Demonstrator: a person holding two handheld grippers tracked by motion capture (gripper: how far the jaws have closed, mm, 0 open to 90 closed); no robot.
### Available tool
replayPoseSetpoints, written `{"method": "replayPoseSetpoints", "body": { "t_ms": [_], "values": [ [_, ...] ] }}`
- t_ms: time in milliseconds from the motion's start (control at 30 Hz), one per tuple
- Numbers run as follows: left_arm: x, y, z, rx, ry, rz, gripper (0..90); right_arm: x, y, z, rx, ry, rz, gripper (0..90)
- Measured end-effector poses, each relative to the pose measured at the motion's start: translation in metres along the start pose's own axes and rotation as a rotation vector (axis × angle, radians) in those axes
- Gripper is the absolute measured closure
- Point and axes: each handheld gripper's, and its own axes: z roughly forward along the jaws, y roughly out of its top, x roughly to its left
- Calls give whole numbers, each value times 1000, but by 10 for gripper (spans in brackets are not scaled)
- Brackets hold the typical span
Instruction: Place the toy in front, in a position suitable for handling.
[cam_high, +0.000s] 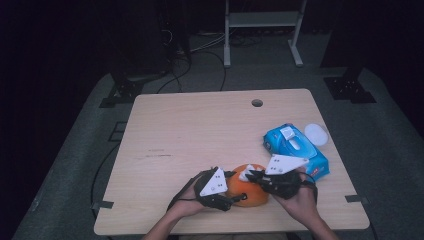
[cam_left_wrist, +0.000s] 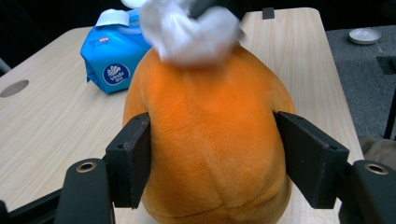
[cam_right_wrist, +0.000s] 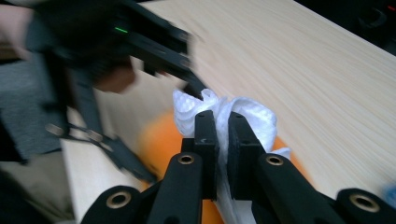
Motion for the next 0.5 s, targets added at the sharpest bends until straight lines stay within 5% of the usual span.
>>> {"method": "replayPoseSetpoints", "body": {
  "t_ms": [100,200,233,267,333,367,500],
  "values": [
    [3,-2,1,-13,-9,-43,290,-12,-10,-3,12,22,53,834],
    [12,-3,1,-34,-53,-183,193,-11,-13,1,38,36,51,835],
    [12,-3,1,-34,-53,-183,192,-11,-13,1,38,36,51,835],
    [14,-4,1,-47,-59,-241,209,-5,-10,5,52,36,26,835],
    [11,-2,0,-36,-41,-179,250,-2,-6,8,53,41,17,835],
    [11,-2,0,-36,-41,-179,274,-2,-6,8,53,41,17,835],
    [-3,5,2,-15,-21,-22,299,14,4,13,3,83,-7,832]
  ]
}}
